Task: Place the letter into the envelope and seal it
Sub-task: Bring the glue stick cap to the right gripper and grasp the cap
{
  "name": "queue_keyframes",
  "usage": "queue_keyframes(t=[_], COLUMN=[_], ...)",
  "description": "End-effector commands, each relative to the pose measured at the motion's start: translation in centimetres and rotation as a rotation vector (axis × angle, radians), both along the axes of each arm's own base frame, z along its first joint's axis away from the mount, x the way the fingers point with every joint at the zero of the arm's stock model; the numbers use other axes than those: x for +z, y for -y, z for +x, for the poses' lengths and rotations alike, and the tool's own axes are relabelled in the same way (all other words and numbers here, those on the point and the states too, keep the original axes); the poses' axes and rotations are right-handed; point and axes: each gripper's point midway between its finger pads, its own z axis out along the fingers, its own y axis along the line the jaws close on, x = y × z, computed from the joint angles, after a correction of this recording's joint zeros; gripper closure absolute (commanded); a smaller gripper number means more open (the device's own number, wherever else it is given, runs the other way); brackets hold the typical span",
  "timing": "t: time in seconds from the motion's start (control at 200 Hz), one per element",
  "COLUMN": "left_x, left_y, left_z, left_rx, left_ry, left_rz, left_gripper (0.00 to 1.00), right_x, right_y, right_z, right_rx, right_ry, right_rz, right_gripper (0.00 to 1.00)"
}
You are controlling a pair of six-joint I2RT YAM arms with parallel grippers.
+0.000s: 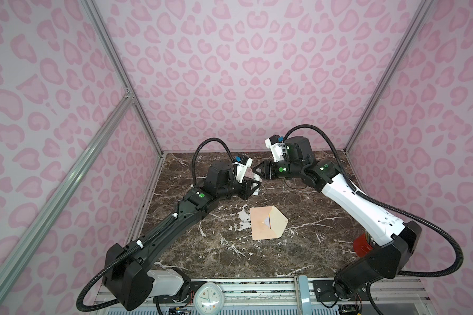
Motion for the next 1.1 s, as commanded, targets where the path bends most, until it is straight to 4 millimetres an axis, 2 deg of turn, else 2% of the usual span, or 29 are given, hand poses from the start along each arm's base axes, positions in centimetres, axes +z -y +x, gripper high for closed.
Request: queue_keyframes(t=[0.0,0.205,0.33,0.605,0.855,0.98,1.045,1.095], left_x=[0.9,0.8,0.2,-1.2,-2.1,-1.6,-1.0,-0.4], left_y=[0.4,0.3,0.3,0.4,0.5,0.2,-0.1,-0.3], left_z=[0.1,-0.1,-0.1,-0.2,-0.5,-0.4,-0.4,-0.5], left_rx=[-0.016,-0.013,-0.012,-0.024,-0.032,-0.010,0.006,0.016], left_ry=[0.046,0.044,0.029,-0.009,-0.021,-0.006,0.009,0.020], left_rz=[-0.023,-0.020,-0.008,0.036,0.074,0.067,0.058,0.048], left_gripper=[0.83,0.86,0.96,0.96,0.96,0.96,0.96,0.96], right_x=[0.1,0.7,1.4,3.2,4.0,3.4,2.2,0.5], right_y=[-0.1,0.0,0.2,0.1,0.0,1.5,3.7,5.9], right_z=[0.3,0.3,0.5,0.9,1.2,1.7,2.6,3.4], right_rx=[0.003,0.013,0.016,0.020,0.023,-0.007,-0.058,-0.113], right_ry=[0.025,0.064,0.097,0.147,0.154,0.165,0.165,0.155], right_rz=[-0.007,-0.021,-0.031,-0.032,-0.043,-0.092,-0.137,-0.177], right_gripper=[0.72,0.80,0.81,0.82,0.82,0.80,0.79,0.79])
